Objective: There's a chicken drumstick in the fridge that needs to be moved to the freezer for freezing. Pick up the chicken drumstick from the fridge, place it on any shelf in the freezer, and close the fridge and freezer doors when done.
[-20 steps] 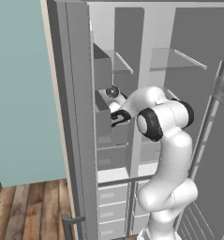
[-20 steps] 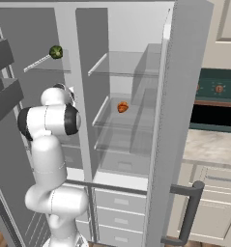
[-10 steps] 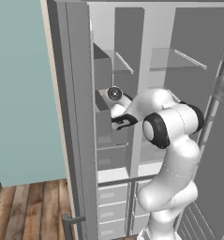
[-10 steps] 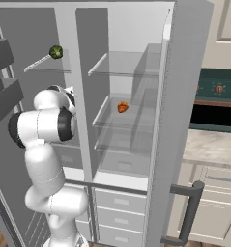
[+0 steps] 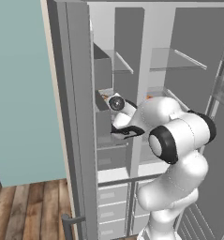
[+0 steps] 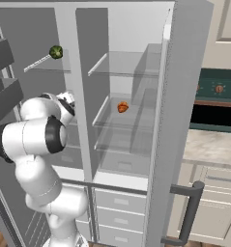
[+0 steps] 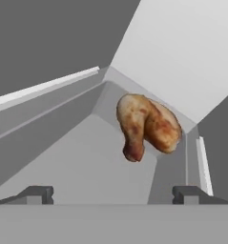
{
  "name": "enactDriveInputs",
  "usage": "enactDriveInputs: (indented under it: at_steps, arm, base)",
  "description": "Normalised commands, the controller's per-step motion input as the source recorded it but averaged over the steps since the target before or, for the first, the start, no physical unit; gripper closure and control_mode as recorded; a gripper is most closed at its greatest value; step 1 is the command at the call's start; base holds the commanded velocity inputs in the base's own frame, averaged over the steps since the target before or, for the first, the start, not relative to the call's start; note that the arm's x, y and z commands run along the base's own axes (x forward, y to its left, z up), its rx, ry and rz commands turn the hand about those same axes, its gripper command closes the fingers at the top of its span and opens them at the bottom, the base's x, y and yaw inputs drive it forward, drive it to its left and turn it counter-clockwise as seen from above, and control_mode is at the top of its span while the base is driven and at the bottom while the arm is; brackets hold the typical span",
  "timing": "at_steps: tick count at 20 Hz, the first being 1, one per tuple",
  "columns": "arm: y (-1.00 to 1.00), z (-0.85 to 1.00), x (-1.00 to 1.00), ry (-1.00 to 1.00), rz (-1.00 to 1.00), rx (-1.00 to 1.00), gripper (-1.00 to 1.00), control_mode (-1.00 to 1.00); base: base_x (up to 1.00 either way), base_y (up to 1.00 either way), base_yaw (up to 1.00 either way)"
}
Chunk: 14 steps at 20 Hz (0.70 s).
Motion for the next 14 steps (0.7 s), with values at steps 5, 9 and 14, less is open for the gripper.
enactDriveInputs:
  at_steps: [5,9,14]
  arm:
    - [-0.01,0.16,-0.77,0.0,-0.01,0.02,-1.0,-1.0]
    - [-0.03,0.31,-0.74,0.0,-0.03,0.01,-1.0,-1.0]
    - [-0.13,0.65,-0.54,0.0,-0.02,0.07,-1.0,-1.0]
  base:
    - [0.0,0.0,0.0]
    - [0.0,0.0,0.0]
    - [0.0,0.0,0.0]
